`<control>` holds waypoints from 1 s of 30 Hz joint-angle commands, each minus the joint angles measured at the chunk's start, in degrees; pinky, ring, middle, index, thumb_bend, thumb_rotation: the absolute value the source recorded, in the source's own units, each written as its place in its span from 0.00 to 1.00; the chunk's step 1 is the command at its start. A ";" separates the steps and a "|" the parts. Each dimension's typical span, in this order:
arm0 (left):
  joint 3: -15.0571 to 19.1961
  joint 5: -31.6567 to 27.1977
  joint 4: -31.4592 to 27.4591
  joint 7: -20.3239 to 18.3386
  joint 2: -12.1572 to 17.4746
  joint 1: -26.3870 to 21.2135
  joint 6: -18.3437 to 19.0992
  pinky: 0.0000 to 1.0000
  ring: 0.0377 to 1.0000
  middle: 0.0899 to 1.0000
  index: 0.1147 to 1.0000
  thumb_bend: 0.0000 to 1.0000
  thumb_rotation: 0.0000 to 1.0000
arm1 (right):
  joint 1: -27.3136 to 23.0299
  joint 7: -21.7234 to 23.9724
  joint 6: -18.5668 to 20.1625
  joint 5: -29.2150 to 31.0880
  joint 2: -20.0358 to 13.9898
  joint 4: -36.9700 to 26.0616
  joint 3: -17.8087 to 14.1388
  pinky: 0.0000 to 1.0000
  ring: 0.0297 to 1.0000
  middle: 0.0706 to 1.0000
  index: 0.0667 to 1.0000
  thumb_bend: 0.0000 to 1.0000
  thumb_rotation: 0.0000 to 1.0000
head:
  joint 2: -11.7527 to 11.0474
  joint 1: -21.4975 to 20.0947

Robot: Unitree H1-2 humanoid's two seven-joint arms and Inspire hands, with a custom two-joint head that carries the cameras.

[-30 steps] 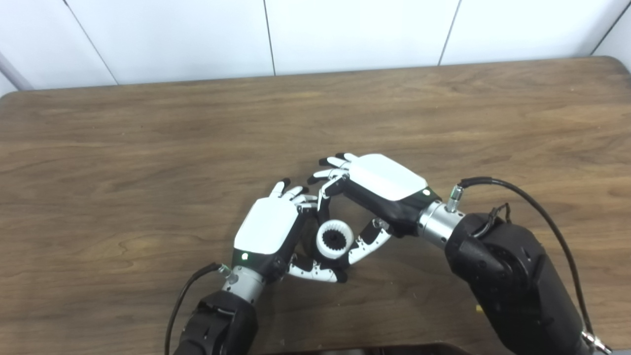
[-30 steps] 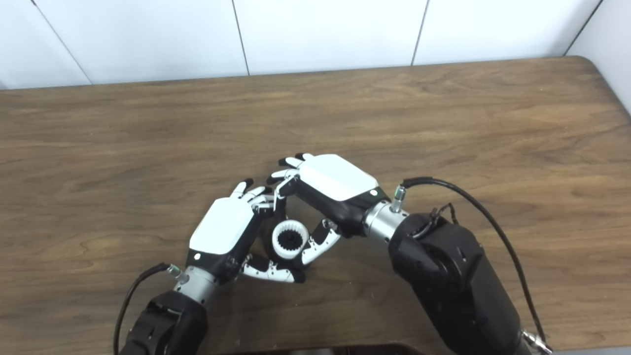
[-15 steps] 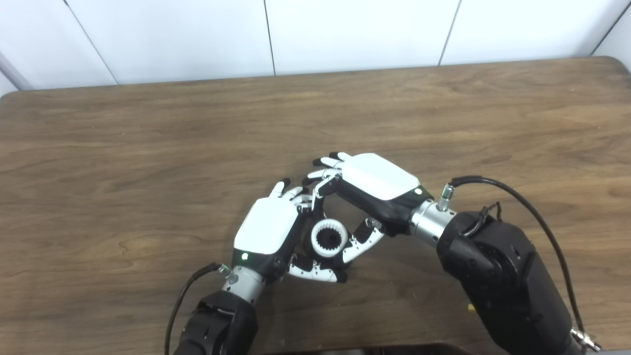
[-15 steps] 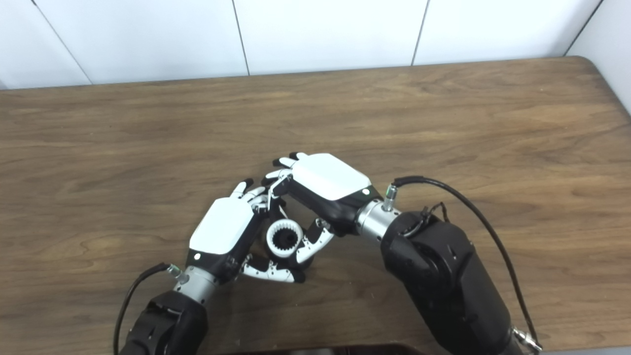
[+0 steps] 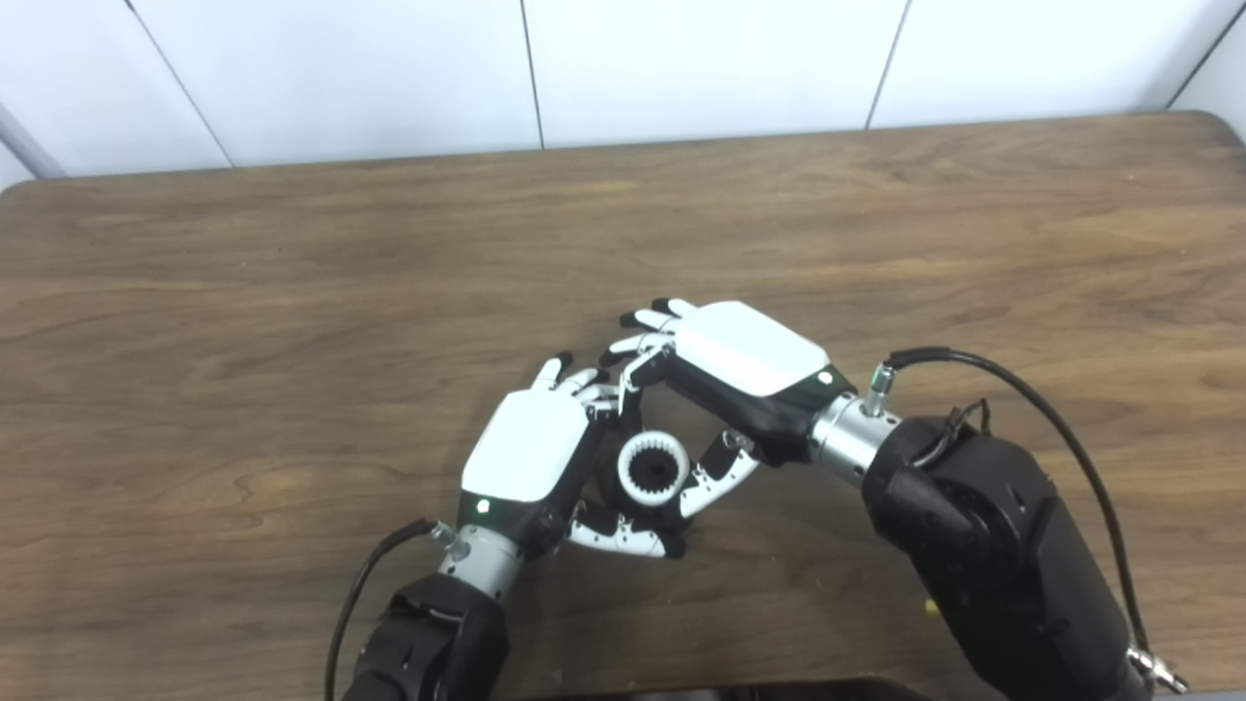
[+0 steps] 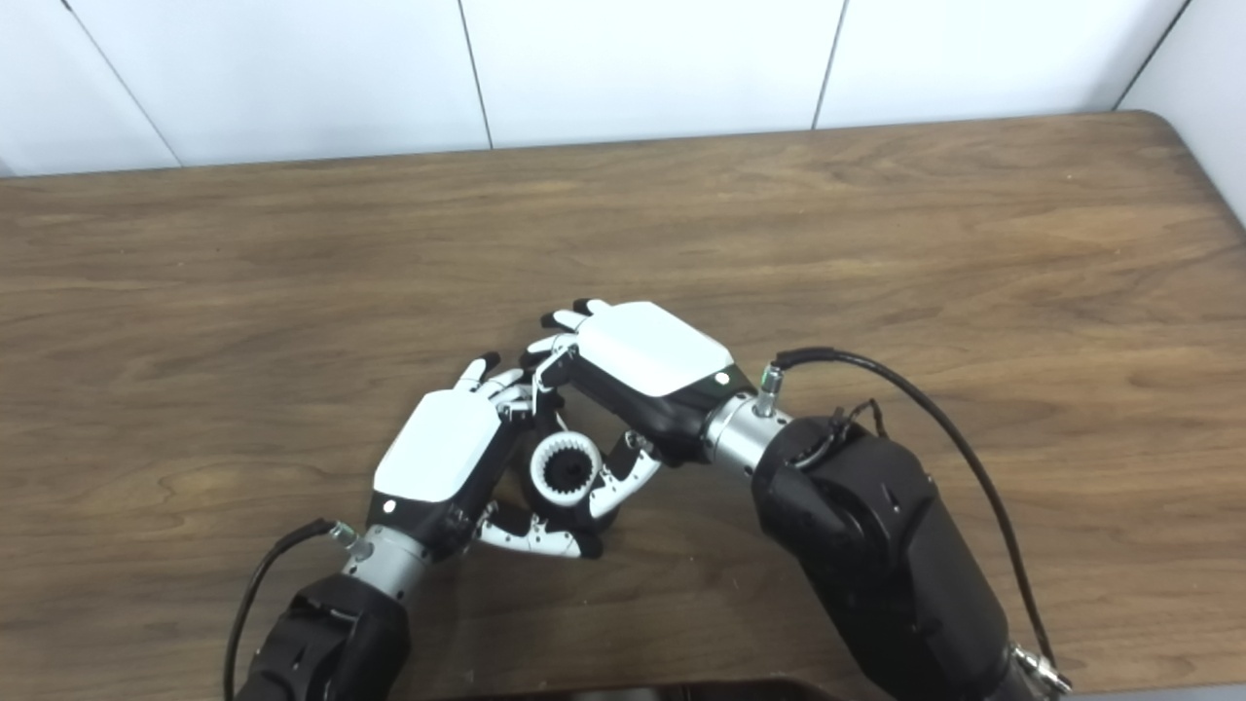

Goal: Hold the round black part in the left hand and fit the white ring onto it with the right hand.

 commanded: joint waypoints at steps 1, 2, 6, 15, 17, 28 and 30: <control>-0.07 0.38 -1.87 0.35 -0.34 -1.20 -0.11 1.00 0.89 0.76 0.42 0.52 0.05 | -1.76 -1.22 -1.10 -0.07 0.11 -0.55 -0.72 1.00 0.96 0.84 0.45 0.52 0.14 | 0.02 0.06; -0.06 0.41 -1.88 0.31 -0.34 -1.20 -0.08 1.00 0.89 0.76 0.42 0.52 0.05 | -1.73 -1.36 -1.22 0.09 0.03 -0.54 -0.85 1.00 0.96 0.84 0.45 0.53 0.14 | 0.02 0.06; -0.03 0.41 -2.00 0.17 -0.32 -1.19 -0.03 1.00 0.89 0.76 0.42 0.52 0.05 | -1.56 -1.55 -1.43 0.61 -0.16 -0.49 -1.35 1.00 0.96 0.84 0.45 0.53 0.14 | 0.02 0.06; 0.00 0.14 -1.92 0.36 -0.30 -1.12 -0.16 1.00 0.89 0.76 0.42 0.52 0.05 | -1.13 -1.71 -1.65 0.52 -0.03 -0.40 -1.39 1.00 0.96 0.84 0.45 0.53 0.14 | 0.11 -0.16; -0.05 0.20 -1.92 0.49 -0.34 -1.08 -0.20 1.00 0.89 0.76 0.42 0.52 0.05 | -0.96 -1.83 -1.74 0.55 0.01 -0.36 -1.37 1.00 0.95 0.83 0.45 0.53 0.14 | 0.08 -0.16; -0.04 0.41 -2.14 0.20 -0.25 -1.15 -0.11 1.00 0.89 0.77 0.42 0.52 0.05 | -0.13 -1.19 -1.67 -0.11 0.36 -0.25 -0.40 1.00 0.95 0.84 0.45 0.53 0.14 | 0.21 -0.11; 0.01 0.19 -2.16 0.18 -0.27 -1.13 -0.12 1.00 0.89 0.76 0.42 0.52 0.05 | 0.06 -1.51 -1.88 0.01 0.36 -0.02 -0.32 1.00 0.95 0.84 0.45 0.53 0.14 | 0.21 -0.11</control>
